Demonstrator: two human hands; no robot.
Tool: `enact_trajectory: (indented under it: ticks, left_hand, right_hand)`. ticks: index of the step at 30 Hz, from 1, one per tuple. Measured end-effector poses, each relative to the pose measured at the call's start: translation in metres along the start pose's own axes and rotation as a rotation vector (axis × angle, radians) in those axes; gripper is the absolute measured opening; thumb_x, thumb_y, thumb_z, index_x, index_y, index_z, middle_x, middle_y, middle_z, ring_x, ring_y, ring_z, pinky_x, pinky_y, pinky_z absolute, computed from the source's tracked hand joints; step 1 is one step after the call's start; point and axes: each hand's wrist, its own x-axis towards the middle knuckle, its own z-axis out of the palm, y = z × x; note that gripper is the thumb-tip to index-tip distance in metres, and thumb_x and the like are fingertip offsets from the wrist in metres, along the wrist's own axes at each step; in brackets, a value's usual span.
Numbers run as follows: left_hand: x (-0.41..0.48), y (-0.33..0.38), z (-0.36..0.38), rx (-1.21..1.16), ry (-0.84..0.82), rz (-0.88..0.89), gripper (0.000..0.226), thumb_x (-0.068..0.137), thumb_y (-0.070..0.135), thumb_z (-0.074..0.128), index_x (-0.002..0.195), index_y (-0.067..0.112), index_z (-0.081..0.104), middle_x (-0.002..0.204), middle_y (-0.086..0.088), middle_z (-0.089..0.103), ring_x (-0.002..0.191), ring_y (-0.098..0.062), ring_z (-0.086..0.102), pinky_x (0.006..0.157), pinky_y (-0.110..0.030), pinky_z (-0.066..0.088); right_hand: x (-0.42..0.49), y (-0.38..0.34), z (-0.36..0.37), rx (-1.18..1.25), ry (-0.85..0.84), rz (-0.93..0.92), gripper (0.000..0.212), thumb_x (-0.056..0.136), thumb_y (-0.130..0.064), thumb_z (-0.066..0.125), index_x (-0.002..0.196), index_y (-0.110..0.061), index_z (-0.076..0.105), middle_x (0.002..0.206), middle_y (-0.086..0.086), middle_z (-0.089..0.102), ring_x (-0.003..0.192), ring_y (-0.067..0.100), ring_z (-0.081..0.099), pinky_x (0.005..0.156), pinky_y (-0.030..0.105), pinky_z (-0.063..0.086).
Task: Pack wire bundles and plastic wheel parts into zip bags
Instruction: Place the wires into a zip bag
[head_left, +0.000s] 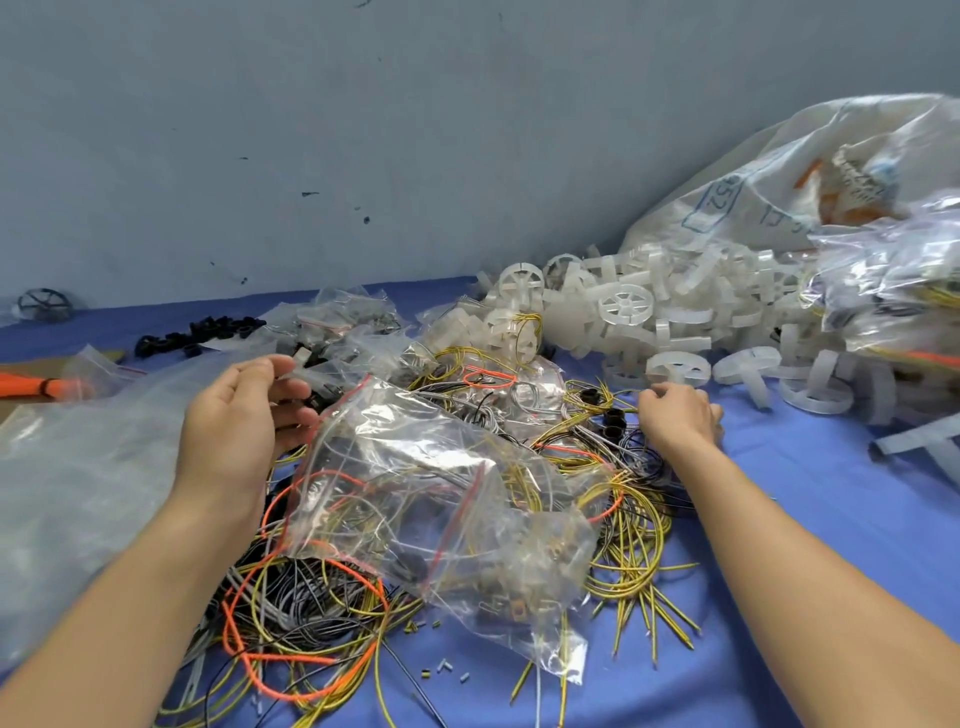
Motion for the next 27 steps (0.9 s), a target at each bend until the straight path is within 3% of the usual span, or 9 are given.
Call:
enact_trajectory:
  ticks: [5, 8, 10, 12, 14, 18, 23, 27]
  left_hand:
    - [-0.004, 0.0, -0.005, -0.021, 0.094, 0.044, 0.023, 0.101, 0.023, 0.042, 0.088, 0.022, 0.062, 0.071, 0.006, 0.06, 0.052, -0.007, 0.056, 0.059, -0.03, 0.049]
    - [-0.008, 0.009, -0.003, -0.023, 0.147, 0.172, 0.024, 0.099, 0.025, 0.042, 0.084, 0.025, 0.061, 0.063, 0.008, 0.059, 0.051, -0.011, 0.053, 0.053, -0.027, 0.047]
    - [-0.013, 0.015, 0.0, -0.012, 0.131, 0.25, 0.025, 0.098, 0.027, 0.041, 0.084, 0.026, 0.061, 0.061, 0.008, 0.059, 0.05, -0.011, 0.053, 0.048, -0.024, 0.047]
    - [-0.018, 0.019, 0.005, 0.003, 0.094, 0.292, 0.025, 0.098, 0.027, 0.041, 0.085, 0.026, 0.062, 0.062, 0.007, 0.06, 0.05, -0.013, 0.053, 0.047, -0.023, 0.046]
    - [-0.024, 0.021, 0.01, 0.02, 0.023, 0.297, 0.025, 0.1, 0.026, 0.041, 0.086, 0.025, 0.062, 0.064, 0.005, 0.06, 0.052, -0.015, 0.053, 0.048, -0.026, 0.047]
    - [-0.033, 0.028, 0.018, -0.042, -0.149, 0.234, 0.024, 0.102, 0.027, 0.043, 0.091, 0.023, 0.063, 0.071, 0.003, 0.065, 0.053, -0.016, 0.058, 0.05, -0.029, 0.048]
    - [-0.034, 0.047, 0.02, -0.385, -0.44, 0.047, 0.025, 0.099, 0.035, 0.047, 0.11, 0.019, 0.063, 0.093, -0.004, 0.071, 0.065, -0.015, 0.064, 0.055, -0.025, 0.051]
    - [-0.033, 0.052, 0.016, -0.488, -0.596, -0.084, 0.023, 0.097, 0.039, 0.052, 0.109, 0.026, 0.066, 0.101, 0.002, 0.07, 0.075, -0.007, 0.066, 0.064, -0.021, 0.054]
  right_hand:
    - [-0.003, -0.003, -0.005, 0.209, 0.118, -0.027, 0.032, 0.093, -0.019, 0.049, 0.113, -0.021, 0.074, 0.117, 0.017, 0.068, 0.115, 0.041, 0.053, 0.091, 0.04, 0.046]
    - [-0.014, -0.025, -0.013, 0.367, 0.18, -0.101, 0.034, 0.092, -0.012, 0.048, 0.113, -0.02, 0.074, 0.116, 0.008, 0.071, 0.112, 0.033, 0.059, 0.091, 0.037, 0.049]
    - [-0.024, -0.051, -0.022, 0.564, 0.156, -0.142, 0.034, 0.092, -0.01, 0.049, 0.115, -0.019, 0.073, 0.106, 0.003, 0.072, 0.098, 0.024, 0.063, 0.085, 0.033, 0.051]
    - [-0.044, -0.082, -0.033, 0.852, 0.03, -0.202, 0.025, 0.093, -0.008, 0.056, 0.112, -0.015, 0.07, 0.088, -0.001, 0.066, 0.076, 0.014, 0.059, 0.066, 0.024, 0.05]
    - [-0.077, -0.113, -0.042, 1.056, -0.141, -0.262, 0.015, 0.09, -0.006, 0.065, 0.103, -0.014, 0.062, 0.083, 0.0, 0.062, 0.067, 0.009, 0.061, 0.056, 0.018, 0.051]
    - [-0.15, -0.158, -0.041, 1.256, -0.486, -0.438, 0.023, 0.086, -0.01, 0.074, 0.097, -0.012, 0.054, 0.095, 0.007, 0.063, 0.084, 0.015, 0.065, 0.085, 0.031, 0.054]
    - [-0.207, -0.171, -0.035, 1.313, -0.752, -0.416, 0.034, 0.085, -0.013, 0.076, 0.107, -0.017, 0.051, 0.12, 0.008, 0.067, 0.098, 0.015, 0.062, 0.084, 0.029, 0.049]
    - [-0.212, -0.168, -0.04, 1.325, -0.798, -0.381, 0.036, 0.082, -0.009, 0.076, 0.106, -0.017, 0.051, 0.126, 0.013, 0.065, 0.106, 0.023, 0.064, 0.089, 0.036, 0.049]
